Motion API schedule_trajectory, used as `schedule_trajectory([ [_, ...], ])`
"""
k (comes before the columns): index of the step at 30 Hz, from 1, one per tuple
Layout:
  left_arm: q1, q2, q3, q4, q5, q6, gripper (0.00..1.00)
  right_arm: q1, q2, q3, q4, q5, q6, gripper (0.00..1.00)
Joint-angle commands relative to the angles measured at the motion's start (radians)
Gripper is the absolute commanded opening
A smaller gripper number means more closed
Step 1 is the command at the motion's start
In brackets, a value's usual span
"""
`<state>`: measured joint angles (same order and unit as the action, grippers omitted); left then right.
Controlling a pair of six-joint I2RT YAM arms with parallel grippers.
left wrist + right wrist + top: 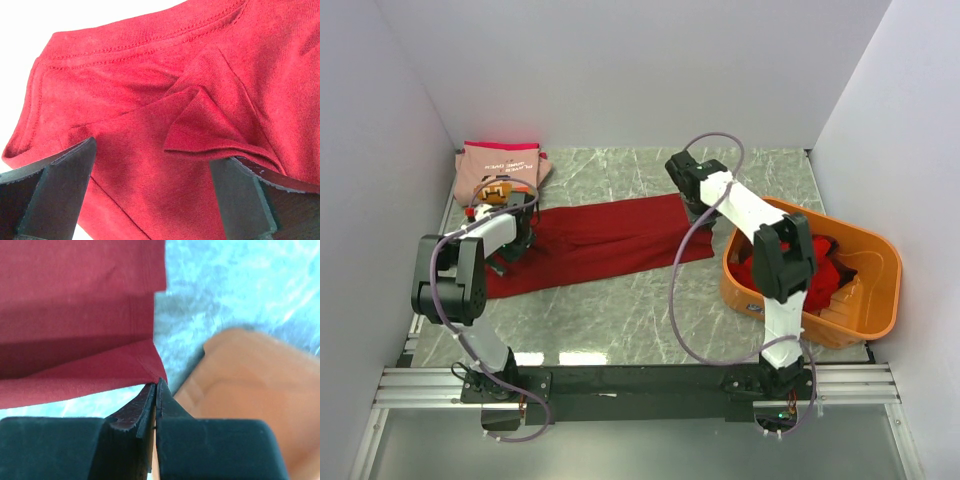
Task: Fold and stack the t-shirts
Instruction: Fold the tshirt
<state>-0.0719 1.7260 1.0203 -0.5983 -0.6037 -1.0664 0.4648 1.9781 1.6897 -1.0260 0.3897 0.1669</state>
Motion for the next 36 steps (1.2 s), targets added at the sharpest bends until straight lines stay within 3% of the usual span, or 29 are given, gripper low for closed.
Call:
schedule_trajectory([
  [1, 0.007, 0.026, 0.047, -0.003, -0.037, -0.004, 0.99, -0.025, 0.093, 0.105, -0.031, 0.020, -0.085, 0.04],
  [5, 0.011, 0.037, 0.067, -0.014, -0.047, -0.017, 0.99, -0.066, 0.241, 0.275, -0.006, 0.028, -0.121, 0.06],
  [7, 0.011, 0.043, 0.090, -0.032, -0.051, -0.023, 0.99, -0.080, 0.306, 0.436, -0.090, 0.064, -0.106, 0.23],
  [9, 0.011, 0.043, 0.104, -0.040, -0.057, -0.029, 0.99, -0.086, 0.379, 0.557, -0.135, 0.153, -0.076, 0.48],
  [10, 0.011, 0.043, 0.113, -0.043, -0.056, -0.027, 0.99, -0.084, 0.387, 0.573, -0.150, 0.156, -0.076, 0.52],
  [12, 0.011, 0.043, 0.121, -0.049, -0.054, -0.029, 0.99, -0.083, 0.351, 0.524, -0.120, 0.109, -0.075, 0.56],
  [17, 0.011, 0.035, 0.116, -0.046, -0.048, -0.033, 1.00, -0.054, 0.137, 0.260, 0.141, -0.109, -0.125, 0.58],
  [18, 0.011, 0.040, 0.118, -0.044, -0.042, -0.035, 1.00, -0.048, 0.124, 0.216, 0.170, -0.151, -0.125, 0.69],
  [22, 0.011, 0.063, 0.121, -0.040, -0.019, -0.044, 0.99, -0.012, 0.174, 0.234, 0.244, -0.336, -0.110, 0.71],
  [30, 0.001, 0.087, 0.094, -0.024, 0.021, -0.056, 0.99, 0.015, 0.361, 0.398, 0.245, -0.387, -0.058, 0.72],
  [36, -0.015, 0.076, 0.052, -0.020, 0.038, -0.066, 0.99, 0.015, 0.298, 0.161, 0.307, -0.419, -0.015, 0.72],
])
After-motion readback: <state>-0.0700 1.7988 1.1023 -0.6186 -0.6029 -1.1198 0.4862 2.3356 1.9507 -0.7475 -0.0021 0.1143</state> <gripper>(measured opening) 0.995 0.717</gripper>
